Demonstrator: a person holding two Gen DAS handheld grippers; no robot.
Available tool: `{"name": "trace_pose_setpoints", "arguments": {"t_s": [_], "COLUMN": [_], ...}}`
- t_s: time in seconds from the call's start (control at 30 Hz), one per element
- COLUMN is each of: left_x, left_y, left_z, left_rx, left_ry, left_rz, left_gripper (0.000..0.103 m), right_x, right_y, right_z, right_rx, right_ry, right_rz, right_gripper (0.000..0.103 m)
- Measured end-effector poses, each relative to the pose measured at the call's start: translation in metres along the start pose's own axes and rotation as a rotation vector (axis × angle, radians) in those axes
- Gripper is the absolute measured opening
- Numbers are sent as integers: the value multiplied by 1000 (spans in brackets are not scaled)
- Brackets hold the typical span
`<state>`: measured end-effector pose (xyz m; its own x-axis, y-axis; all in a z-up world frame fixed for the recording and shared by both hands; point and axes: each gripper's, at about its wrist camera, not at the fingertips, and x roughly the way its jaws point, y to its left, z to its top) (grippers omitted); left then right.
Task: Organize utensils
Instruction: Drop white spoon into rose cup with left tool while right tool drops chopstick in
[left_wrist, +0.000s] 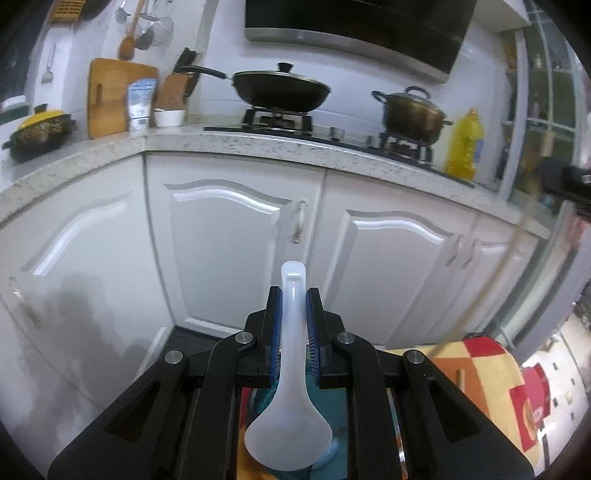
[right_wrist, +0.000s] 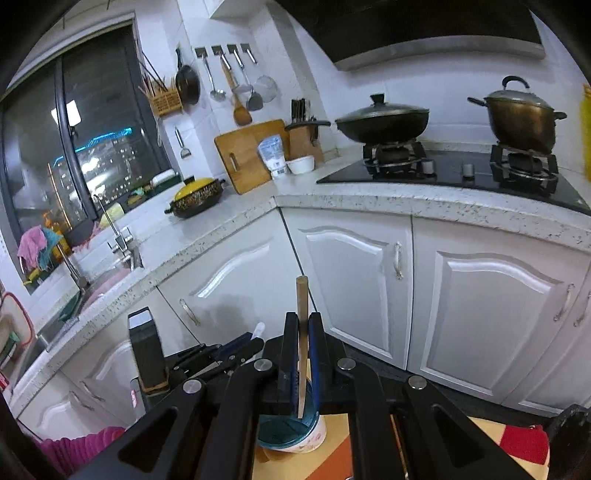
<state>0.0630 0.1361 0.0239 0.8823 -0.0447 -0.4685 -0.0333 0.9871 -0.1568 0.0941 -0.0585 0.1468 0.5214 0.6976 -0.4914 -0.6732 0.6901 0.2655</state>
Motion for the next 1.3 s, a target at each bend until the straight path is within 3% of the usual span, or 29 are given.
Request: {"name": "trace_pose_setpoints", "arguments": {"t_s": [0.1,0.23,0.33,0.7,0.8,1.13,1.2,1.23,1.27,1.3], "left_x": [2,6,9,23,19,13,9,6,3,0], "left_y": [-1,2,-2,19,24,39,37,36,34,31], "left_z": [-2,3,6,-11,-18,-41,-44,-44,-45,-45], "left_rx": [15,-18,12,56,71,-31,-56,-63,-68,-70], "left_ry": [-7,4,1,45,57,132,142,145,147,149], "left_rz": [-37,-139,-202,-295,-290,-260,-255,-251,-255,-252], "left_gripper": [11,11,11,11,11,9,20,34,41,43], "right_x": [22,40,47,67,72,110,111,109,106,103], "right_y": [1,1,-2,-3,-2,-16,-21,-24,-27,-30], "right_z": [-7,-15,-17,-28,-33,-45,-50,-53,-55,-58], "right_rx": [-2,-6,-3,4,0,65,99,120,132,139], "right_ry": [31,65,72,126,145,221,231,231,229,228], "right_rz": [-9,-20,-31,-19,-13,-7,4,16,15,8], "right_gripper": [5,5,5,5,5,5,6,6,7,8]}}
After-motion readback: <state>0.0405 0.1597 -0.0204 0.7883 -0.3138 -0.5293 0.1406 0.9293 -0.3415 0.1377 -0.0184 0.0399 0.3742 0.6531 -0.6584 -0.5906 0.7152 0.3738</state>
